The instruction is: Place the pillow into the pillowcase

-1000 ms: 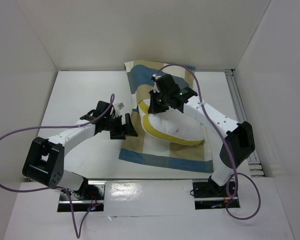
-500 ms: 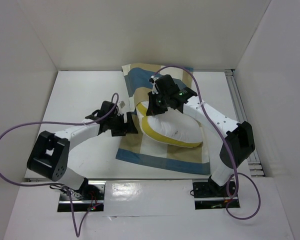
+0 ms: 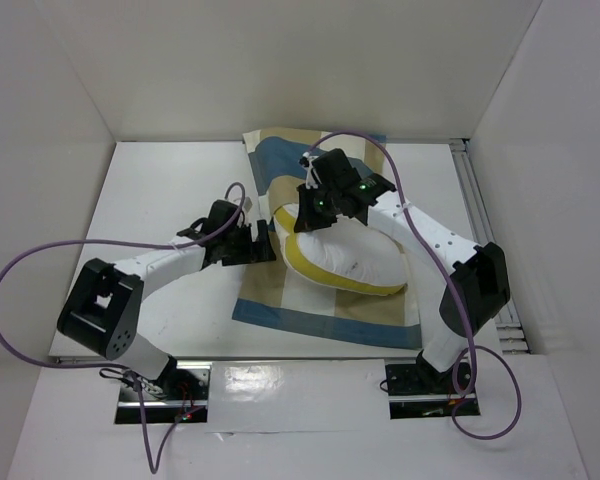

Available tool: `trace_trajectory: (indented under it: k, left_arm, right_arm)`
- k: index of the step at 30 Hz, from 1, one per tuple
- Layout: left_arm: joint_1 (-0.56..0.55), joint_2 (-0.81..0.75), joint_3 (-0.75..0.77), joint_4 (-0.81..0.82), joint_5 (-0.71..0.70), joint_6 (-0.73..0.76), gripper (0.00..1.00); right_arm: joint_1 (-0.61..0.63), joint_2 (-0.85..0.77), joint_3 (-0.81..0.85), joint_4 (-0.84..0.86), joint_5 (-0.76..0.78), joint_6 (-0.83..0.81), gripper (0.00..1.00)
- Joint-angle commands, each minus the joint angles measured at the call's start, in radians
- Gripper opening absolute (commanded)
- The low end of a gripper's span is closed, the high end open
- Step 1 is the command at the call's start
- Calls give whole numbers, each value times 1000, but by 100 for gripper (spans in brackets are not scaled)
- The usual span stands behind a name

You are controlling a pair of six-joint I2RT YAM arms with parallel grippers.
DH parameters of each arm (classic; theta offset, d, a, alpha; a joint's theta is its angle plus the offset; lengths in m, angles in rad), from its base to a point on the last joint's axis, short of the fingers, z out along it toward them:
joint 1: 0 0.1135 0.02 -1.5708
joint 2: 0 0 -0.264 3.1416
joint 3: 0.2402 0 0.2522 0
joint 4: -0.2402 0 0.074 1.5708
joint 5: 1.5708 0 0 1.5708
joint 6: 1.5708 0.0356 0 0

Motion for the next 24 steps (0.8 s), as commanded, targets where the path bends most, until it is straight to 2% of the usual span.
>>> trace_trajectory:
  k: [1, 2, 5, 6, 7, 10, 11, 12, 13, 15, 18, 21, 24]
  left_arm:
    - [-1, 13, 33, 88, 32, -13, 100]
    - [-1, 13, 33, 105, 32, -13, 100]
    - [-1, -13, 8, 153, 90, -4, 91]
    - [-1, -13, -7, 194, 112, -4, 76]
    - [-1, -13, -19, 211, 138, -4, 67]
    - [-1, -13, -19, 254, 214, -19, 44]
    - [-1, -13, -19, 268, 256, -30, 42]
    - [-1, -13, -19, 282, 273, -41, 35]
    - [-1, -13, -19, 282, 288, -41, 20]
    - [-1, -4, -10, 271, 310, -53, 0]
    - [-1, 6, 2, 257, 336, -76, 0]
    - [-1, -48, -32, 257, 350, -112, 0]
    - [-1, -100, 12, 257, 409, -152, 0]
  right_arm:
    - [-6, -45, 35, 34, -59, -11, 0]
    - [-6, -45, 26, 34, -68, -11, 0]
    - [-6, -45, 26, 34, -68, -11, 0]
    - [-6, -45, 26, 43, -68, -11, 0]
    - [-6, -45, 26, 43, -68, -11, 0]
    - [-6, -36, 26, 43, -68, -11, 0]
    - [-6, -25, 26, 43, -68, -11, 0]
    - [-6, -25, 26, 43, -59, -11, 0]
    - [-6, -25, 26, 43, -39, -11, 0]
    - [-6, -16, 26, 43, -25, 0, 0]
    - [-6, -16, 6, 53, -5, 9, 0]
    - [-6, -7, 15, 44, 51, 9, 0]
    - [-6, 22, 121, 5, 174, -6, 0]
